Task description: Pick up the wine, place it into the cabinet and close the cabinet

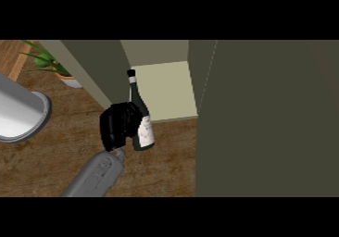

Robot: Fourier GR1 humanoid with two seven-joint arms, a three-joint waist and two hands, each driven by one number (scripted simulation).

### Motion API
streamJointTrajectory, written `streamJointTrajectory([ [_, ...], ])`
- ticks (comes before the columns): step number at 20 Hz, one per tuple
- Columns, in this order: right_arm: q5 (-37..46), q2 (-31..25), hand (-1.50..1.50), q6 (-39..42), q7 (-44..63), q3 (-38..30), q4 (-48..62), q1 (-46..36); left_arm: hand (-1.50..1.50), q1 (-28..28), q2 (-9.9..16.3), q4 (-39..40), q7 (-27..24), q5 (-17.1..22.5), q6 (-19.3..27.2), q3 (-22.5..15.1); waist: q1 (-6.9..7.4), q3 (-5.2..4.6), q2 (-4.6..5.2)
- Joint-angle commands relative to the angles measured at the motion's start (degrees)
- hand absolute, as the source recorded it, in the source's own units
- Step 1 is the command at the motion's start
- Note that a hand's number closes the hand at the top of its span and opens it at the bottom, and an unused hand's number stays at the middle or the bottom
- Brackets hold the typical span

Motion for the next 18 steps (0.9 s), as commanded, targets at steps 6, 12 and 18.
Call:
streamJointTrajectory([
  [6, -3.16, -0.21, -1.5, 0.39, 0.4, -0.64, -1.7, 0.15, 1.5, -15.18, -4.94, 9.79, 9.36, -2.86, -5.49, -1.07, -2.56, -0.84, 1.67],
  [12, -3.61, -1.32, -1.5, 0.97, 0.91, -1.67, -1.62, -0.12, 1.5, -16.22, -3.89, 11.75, 15.42, -8.14, -4.08, -1.49, -2.28, -0.74, 1.61],
  [18, -3.83, -1.35, -1.5, 1.07, 0.62, -2.5, -0.71, -0.13, -1.5, -17.2, -1.81, 12.39, 17.83, -11.78, -4.11, -1.09, -2.23, -0.86, 1.82],
])
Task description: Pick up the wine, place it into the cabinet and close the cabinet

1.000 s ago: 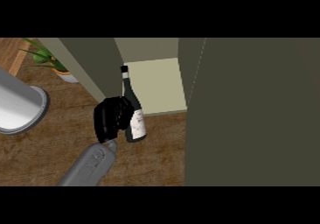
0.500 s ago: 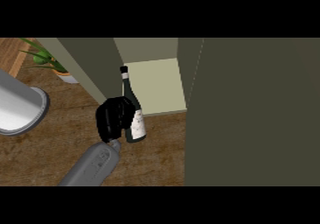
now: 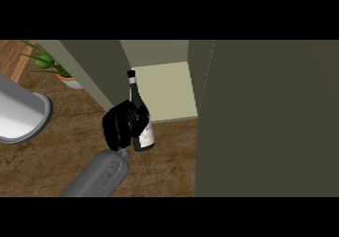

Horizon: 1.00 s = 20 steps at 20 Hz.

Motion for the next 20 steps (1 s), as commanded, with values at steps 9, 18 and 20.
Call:
streamJointTrajectory([
  [9, -3.89, -0.67, -1.5, 0.04, 1.45, -0.84, -2.62, 0.62, -1.5, -15.73, -3.04, 11.24, 11.36, -5.33, -9.36, 0.84, -2.18, -1.47, 2.22],
  [18, -4.32, -0.45, -1.5, -0.27, 2.11, 0.15, -4.86, 2.43, -1.5, -24.72, -5.97, 15.96, 4.27, 2.98, -10.75, 5.85, -0.29, -1.77, 2.31],
  [20, -3.75, 0.1, -1.5, -1.0, 2.29, 0.55, -4.22, 1.17, -1.5, -26.06, -5.99, 17.13, 1.73, 5.93, -10.23, 6.32, -0.6, -1.79, 2.59],
])
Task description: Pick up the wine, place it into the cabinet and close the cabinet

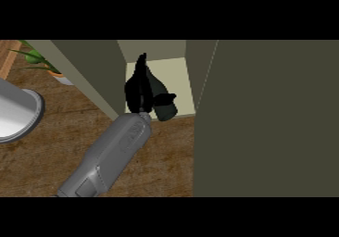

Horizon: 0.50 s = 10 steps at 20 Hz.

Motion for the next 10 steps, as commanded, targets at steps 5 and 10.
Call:
streamJointTrajectory([
  [5, -0.87, 0.83, -1.5, -1.7, 2.1, 1.95, -3.26, 0.67, -1.5, -4.53, -0.43, 2.61, -15.91, 12.2, 0.3, 3.63, 1.15, -0.13, -0.03],
  [10, -3.2, -0.92, -1.5, -0.91, 2.15, -0.07, -6.37, 3.29, -1.5, -3.66, -0.44, 1.18, -24.62, 20.45, 1.92, 5.66, 1.74, -0.06, -0.58],
])
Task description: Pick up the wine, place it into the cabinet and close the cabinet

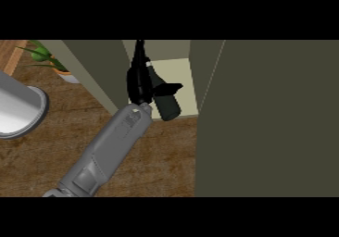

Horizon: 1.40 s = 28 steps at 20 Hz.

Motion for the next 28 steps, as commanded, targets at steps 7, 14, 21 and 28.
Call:
streamJointTrajectory([
  [7, -1.19, -0.44, -1.5, -2.78, 5.09, 2.83, -10.39, 3.82, -1.5, 3.19, -0.05, -5.66, -16.71, 17.55, -0.24, 2.81, 2.19, 0.0, -0.94],
  [14, -1.95, -0.26, -1.5, -3.48, 3.23, -0.33, -5.8, 0.98, -1.5, 5.44, -0.05, -10.49, -23.22, 29.0, -3.51, -1.73, 3.74, 0.16, -1.27],
  [21, -3.6, -1.61, -1.5, -4.29, 4.66, -0.99, -10.16, 4.2, -1.5, 11.39, -0.05, -16.48, -24.74, 30.44, -8.25, -6.36, 4.74, 0.2, -1.59],
  [28, 2.22, -0.45, -1.5, -6.16, 3.84, 4.0, -11.13, 6.67, -1.5, 21.02, 1.1, -32.37, -22.03, 29.21, -10.71, -8.74, 5.67, 0.19, -1.88],
])
